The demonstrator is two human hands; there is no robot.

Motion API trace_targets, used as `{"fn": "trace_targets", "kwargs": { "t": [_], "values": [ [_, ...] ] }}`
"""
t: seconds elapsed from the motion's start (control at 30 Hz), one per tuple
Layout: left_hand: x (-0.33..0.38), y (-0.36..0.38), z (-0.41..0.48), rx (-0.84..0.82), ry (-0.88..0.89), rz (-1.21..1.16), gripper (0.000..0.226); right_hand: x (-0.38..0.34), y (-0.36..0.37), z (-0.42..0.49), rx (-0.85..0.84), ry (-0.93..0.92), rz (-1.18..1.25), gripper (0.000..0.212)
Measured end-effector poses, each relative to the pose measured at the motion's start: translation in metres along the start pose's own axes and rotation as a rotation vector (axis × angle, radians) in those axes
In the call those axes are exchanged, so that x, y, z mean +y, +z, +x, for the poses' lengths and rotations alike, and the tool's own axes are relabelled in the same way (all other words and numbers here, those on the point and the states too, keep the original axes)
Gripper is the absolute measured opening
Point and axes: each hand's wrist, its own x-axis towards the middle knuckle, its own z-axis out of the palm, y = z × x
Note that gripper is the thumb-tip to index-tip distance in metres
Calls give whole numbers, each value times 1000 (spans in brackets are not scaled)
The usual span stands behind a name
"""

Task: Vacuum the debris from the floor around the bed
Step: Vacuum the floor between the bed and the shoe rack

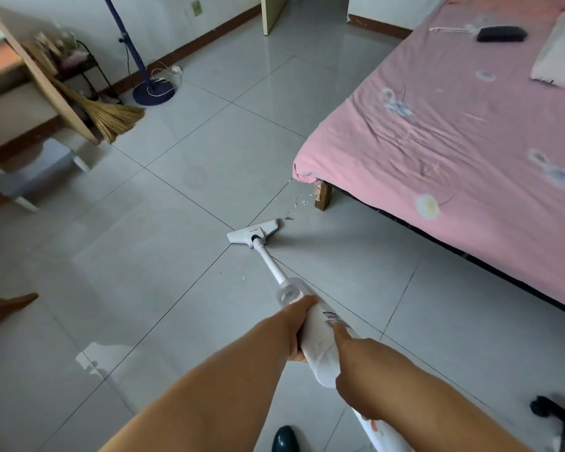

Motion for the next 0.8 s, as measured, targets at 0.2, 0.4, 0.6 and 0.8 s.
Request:
{"fn": "trace_targets", "kwargs": {
  "t": [0.2, 0.4, 0.6, 0.8],
  "values": [
    [-63, 21, -21, -16, -43, -23, 63, 24, 49, -43, 38, 24, -30, 85],
    [-149, 51, -47, -64, -59, -59, 61, 57, 111, -105, 62, 5, -47, 88],
    [-214, 64, -62, -75, -60, -84, 65, 73, 147, -153, 70, -17, -81, 88],
    [-242, 47, -72, -32, -26, -123, 67, 58, 158, -174, 75, -53, -132, 92]
  ]
}}
